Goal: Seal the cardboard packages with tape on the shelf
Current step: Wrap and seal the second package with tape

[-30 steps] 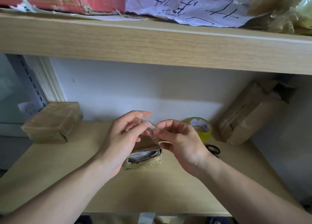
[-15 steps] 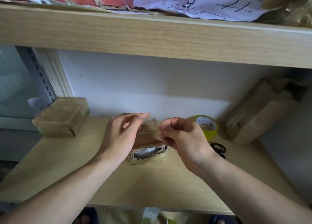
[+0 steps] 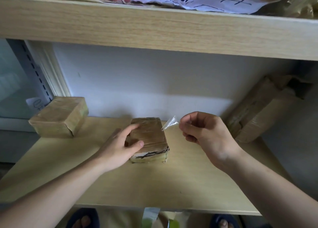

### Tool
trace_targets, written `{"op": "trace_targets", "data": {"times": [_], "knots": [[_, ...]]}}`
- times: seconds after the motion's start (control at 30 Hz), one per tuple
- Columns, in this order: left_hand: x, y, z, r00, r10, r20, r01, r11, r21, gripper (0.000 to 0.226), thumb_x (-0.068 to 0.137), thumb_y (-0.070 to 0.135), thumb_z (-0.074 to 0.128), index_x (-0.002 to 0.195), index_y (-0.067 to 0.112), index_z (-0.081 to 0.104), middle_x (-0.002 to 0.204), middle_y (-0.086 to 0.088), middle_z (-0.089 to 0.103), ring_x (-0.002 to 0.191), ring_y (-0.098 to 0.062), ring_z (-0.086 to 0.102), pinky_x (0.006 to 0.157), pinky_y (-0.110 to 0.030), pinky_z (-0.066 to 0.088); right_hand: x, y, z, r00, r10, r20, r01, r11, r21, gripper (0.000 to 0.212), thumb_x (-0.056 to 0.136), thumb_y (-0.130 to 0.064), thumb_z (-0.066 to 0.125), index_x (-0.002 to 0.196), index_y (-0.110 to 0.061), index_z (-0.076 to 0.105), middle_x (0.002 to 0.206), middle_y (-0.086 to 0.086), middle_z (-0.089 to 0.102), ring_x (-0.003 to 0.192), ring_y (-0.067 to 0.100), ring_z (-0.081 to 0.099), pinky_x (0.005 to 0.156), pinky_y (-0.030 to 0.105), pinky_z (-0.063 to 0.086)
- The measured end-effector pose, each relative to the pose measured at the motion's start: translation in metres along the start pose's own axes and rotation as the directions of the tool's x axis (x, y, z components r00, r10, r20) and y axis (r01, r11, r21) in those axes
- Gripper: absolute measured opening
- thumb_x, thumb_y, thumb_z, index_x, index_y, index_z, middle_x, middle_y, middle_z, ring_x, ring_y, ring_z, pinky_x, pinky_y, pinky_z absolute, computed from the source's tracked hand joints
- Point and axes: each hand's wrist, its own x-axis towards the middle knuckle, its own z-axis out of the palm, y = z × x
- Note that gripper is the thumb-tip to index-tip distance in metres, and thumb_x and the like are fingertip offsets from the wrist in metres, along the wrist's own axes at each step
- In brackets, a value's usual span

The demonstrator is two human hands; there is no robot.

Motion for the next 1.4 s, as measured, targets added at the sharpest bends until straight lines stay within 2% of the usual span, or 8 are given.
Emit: {"op": "trace_targets", "data": {"times": [0.17, 0.3, 0.53, 0.7, 0.83, 1.03, 1.17, 1.4], "knots": [[0.008, 0.008, 0.018, 0.994, 0.11, -0.006, -0.11, 0.987, -0.116, 0.039, 0.095, 0.041, 0.068, 0.127, 0.051, 0.049, 0.13, 0.025, 0.054, 0.101, 0.008, 0.066, 0.094, -0.035, 0.057, 0.001, -0.001, -0.007, 1.0, -0.012, 0.018, 0.014, 0.998, -0.064, 0.004, 0.092, -0.003, 0.071, 0.088, -0.004, 0.072, 0.064, -0.005, 0.06, 0.063, 0.012, 0.053, 0.065, 0.021, 0.051], [0.017, 0.013, 0.026, 0.982, 0.188, 0.005, -0.181, 0.953, -0.243, 0.025, 0.093, 0.042, 0.07, 0.115, 0.041, 0.06, 0.128, 0.016, 0.064, 0.112, -0.007, 0.068, 0.102, -0.048, 0.054, 0.003, 0.003, -0.008, 0.999, -0.023, 0.044, 0.028, 0.992, -0.121, 0.005, 0.092, -0.007, 0.073, 0.088, -0.008, 0.075, 0.062, -0.011, 0.062, 0.061, 0.004, 0.053, 0.063, 0.017, 0.05], [0.006, 0.02, 0.005, 0.919, 0.387, 0.075, -0.387, 0.922, -0.014, 0.018, 0.087, 0.046, 0.067, 0.102, 0.037, 0.074, 0.134, 0.019, 0.051, 0.134, 0.001, 0.046, 0.11, -0.025, 0.038, 0.01, 0.004, -0.003, 0.998, -0.026, 0.05, 0.034, 0.985, -0.17, 0.009, 0.095, -0.017, 0.072, 0.089, -0.014, 0.078, 0.062, -0.014, 0.061, 0.06, 0.003, 0.052, 0.063, 0.019, 0.049], [-0.003, 0.022, -0.004, 0.869, 0.484, 0.105, -0.493, 0.866, 0.088, 0.022, 0.088, 0.017, 0.077, 0.103, 0.033, 0.078, 0.115, 0.018, 0.058, 0.114, -0.008, 0.059, 0.099, -0.018, 0.043, 0.013, 0.006, 0.002, 0.997, -0.013, 0.071, 0.025, 0.985, -0.172, 0.01, 0.094, -0.018, 0.073, 0.087, -0.015, 0.078, 0.064, -0.015, 0.064, 0.063, 0.001, 0.055, 0.068, 0.018, 0.049], [-0.013, 0.025, 0.0, 0.881, 0.462, 0.1, -0.465, 0.885, 0.014, 0.016, 0.093, 0.017, 0.07, 0.099, 0.029, 0.079, 0.103, 0.017, 0.064, 0.103, -0.01, 0.065, 0.091, -0.018, 0.046, 0.015, 0.006, 0.008, 0.988, -0.001, 0.152, 0.029, 0.983, -0.183, 0.012, 0.094, -0.016, 0.072, 0.084, -0.012, 0.076, 0.071, -0.002, 0.067, 0.065, 0.007, 0.056, 0.063, 0.019, 0.047], [-0.023, 0.04, 0.004, 0.94, 0.331, -0.078, -0.336, 0.866, -0.371, 0.045, 0.087, 0.061, 0.057, 0.11, 0.025, 0.072, 0.096, 0.004, 0.075, 0.093, -0.021, 0.069, 0.084, -0.056, 0.054, 0.019, 0.015, 0.016, 0.978, -0.087, 0.19, 0.16, 0.895, -0.416, 0.013, 0.092, -0.014, 0.072, 0.08, -0.018, 0.076, 0.063, -0.007, 0.068, 0.056, 0.005, 0.056, 0.061, 0.026, 0.05], [-0.03, 0.058, 0.014, 0.969, 0.235, -0.07, -0.24, 0.852, -0.464, 0.055, 0.072, 0.065, 0.071, 0.106, 0.022, 0.068, 0.075, 0.015, 0.068, 0.081, -0.011, 0.069, 0.081, -0.035, 0.058, 0.02, 0.015, 0.02, 0.97, -0.126, 0.207, 0.211, 0.861, -0.462, 0.011, 0.089, -0.023, 0.073, 0.079, -0.025, 0.077, 0.071, -0.004, 0.074, 0.064, 0.01, 0.064, 0.065, 0.031, 0.056], [-0.032, 0.059, 0.017, 0.999, 0.023, 0.022, -0.008, 0.857, -0.516, 0.004, 0.092, 0.008, 0.072, 0.094, 0.012, 0.072, 0.084, -0.01, 0.075, 0.066, -0.013, 0.065, 0.064, -0.03, 0.052, 0.02, 0.013, 0.018, 0.958, -0.152, 0.242, 0.251, 0.855, -0.453, 0.01, 0.089, -0.022, 0.076, 0.08, -0.023, 0.076, 0.068, 0.001, 0.07, 0.059, 0.008, 0.054, 0.059, 0.033, 0.049]]}}
